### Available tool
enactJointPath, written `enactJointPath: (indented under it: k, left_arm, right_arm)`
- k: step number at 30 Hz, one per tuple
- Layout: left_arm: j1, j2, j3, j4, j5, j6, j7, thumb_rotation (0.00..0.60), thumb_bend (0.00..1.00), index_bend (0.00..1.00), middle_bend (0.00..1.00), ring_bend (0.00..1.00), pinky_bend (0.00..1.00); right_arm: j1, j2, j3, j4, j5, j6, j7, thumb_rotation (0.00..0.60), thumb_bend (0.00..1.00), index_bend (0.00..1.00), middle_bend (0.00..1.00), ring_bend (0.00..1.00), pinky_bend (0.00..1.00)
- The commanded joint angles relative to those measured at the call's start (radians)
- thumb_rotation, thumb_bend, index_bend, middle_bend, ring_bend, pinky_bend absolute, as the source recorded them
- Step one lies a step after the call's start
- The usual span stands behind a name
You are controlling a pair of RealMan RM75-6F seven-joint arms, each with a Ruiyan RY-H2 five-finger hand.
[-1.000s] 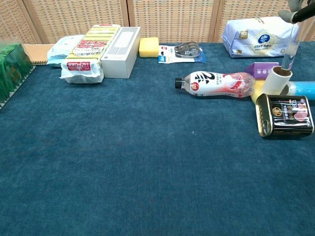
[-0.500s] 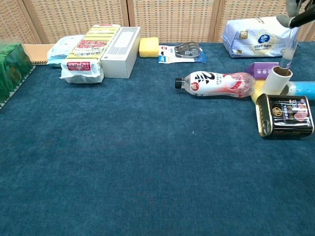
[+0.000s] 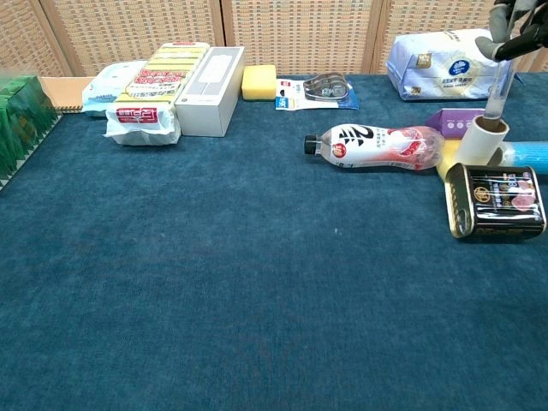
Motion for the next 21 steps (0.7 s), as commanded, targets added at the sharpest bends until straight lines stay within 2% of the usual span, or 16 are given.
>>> enactJointPath:
  k: [1,21]
  left_arm:
    - [0.000,-0.001,0.002,0.002,0.000,-0.002,0.001,0.366,0.00,0.00,0.00,0.00,0.03]
    - [-0.001,-0.003,0.000,0.003,-0.003,-0.003,0.001,0.369,0.00,0.00,0.00,0.00,0.03]
  right_arm:
    - [-0.006,-0.019,-0.002,0.027,-0.014,0.022,0.014,0.600,0.48,0.78,0.96,1.00,1.00]
    - [-0.009,-0.104,-0.015,0.171,-0.045,0.008,0.132,0.600,0.45,0.78,0.95,1.00,1.00]
